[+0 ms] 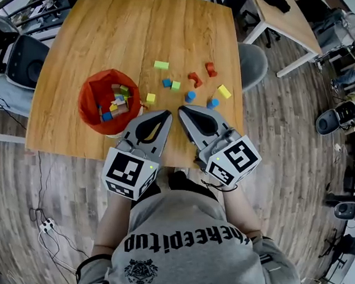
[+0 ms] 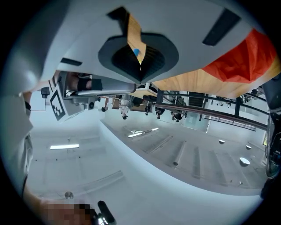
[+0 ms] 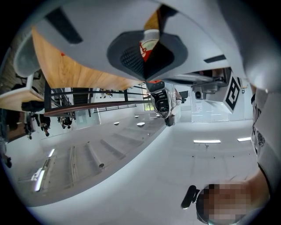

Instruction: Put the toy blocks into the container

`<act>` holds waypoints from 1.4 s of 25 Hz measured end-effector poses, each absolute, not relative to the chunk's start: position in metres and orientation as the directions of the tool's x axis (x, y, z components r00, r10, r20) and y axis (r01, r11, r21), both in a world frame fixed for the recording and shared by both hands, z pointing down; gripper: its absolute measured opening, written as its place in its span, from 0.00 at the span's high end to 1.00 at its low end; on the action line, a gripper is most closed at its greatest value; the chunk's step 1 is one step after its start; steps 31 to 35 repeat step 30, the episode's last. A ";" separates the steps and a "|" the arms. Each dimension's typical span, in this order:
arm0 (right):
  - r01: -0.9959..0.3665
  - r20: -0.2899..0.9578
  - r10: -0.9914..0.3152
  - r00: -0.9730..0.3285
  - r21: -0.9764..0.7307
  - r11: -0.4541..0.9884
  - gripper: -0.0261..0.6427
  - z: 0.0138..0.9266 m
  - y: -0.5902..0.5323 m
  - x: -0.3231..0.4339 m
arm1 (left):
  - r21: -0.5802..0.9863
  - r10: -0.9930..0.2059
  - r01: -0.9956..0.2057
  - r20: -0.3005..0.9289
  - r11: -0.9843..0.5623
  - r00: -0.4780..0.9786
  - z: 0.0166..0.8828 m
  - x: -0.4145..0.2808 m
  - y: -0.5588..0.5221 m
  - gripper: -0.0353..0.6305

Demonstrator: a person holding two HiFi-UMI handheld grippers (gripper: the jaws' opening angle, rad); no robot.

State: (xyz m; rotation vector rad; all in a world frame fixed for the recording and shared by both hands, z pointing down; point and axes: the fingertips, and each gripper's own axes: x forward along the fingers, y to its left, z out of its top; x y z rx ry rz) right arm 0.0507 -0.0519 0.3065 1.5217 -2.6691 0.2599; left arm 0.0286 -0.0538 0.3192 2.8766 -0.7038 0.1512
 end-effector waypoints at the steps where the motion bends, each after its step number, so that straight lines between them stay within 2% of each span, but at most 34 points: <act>1: -0.860 0.133 -0.851 -0.509 -0.116 0.497 0.94 0.307 -0.052 0.052 | 0.147 -0.444 -0.462 0.140 -0.875 0.885 0.319 0.030 -0.054 0.92; 35: -0.865 0.147 -0.852 -0.502 -0.088 0.495 0.94 0.309 -0.064 0.055 | 0.146 -0.425 -0.445 0.150 -0.883 0.893 0.322 0.039 -0.068 0.92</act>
